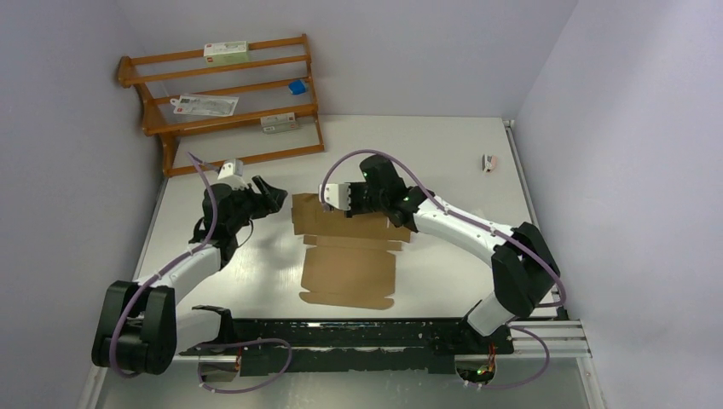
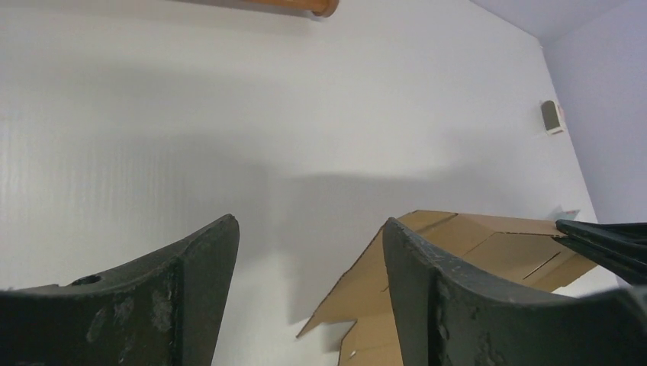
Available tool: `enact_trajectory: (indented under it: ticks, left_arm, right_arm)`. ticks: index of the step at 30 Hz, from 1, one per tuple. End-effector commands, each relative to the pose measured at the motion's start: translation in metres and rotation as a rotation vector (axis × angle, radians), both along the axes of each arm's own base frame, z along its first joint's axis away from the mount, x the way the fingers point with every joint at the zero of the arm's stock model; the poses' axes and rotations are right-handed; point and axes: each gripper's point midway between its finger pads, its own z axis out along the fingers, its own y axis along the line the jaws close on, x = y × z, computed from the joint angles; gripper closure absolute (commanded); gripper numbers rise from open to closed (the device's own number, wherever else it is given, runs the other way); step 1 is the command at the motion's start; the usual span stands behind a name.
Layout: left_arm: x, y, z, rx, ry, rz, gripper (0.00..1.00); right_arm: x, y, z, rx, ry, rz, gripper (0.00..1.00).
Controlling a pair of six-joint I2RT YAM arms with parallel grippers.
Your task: Fold the paper box
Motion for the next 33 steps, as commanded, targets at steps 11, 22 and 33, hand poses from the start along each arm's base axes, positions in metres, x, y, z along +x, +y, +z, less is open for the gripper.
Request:
enact_trajectory:
  ticks: [11,22,33]
  left_arm:
    - [-0.008,-0.045,0.013,0.011,-0.163,-0.390,0.35]
    - [-0.012,-0.050,0.002,0.046,-0.143,-0.458,0.44]
    - [-0.009,-0.054,-0.002,0.080,-0.142,-0.497,0.59]
  right_arm:
    - [-0.010,-0.005,0.012,0.045,-0.167,0.004,1.00]
    - [-0.006,0.002,0.003,0.014,-0.181,0.020,1.00]
    - [-0.005,0.012,0.013,0.015,-0.233,0.054,1.00]
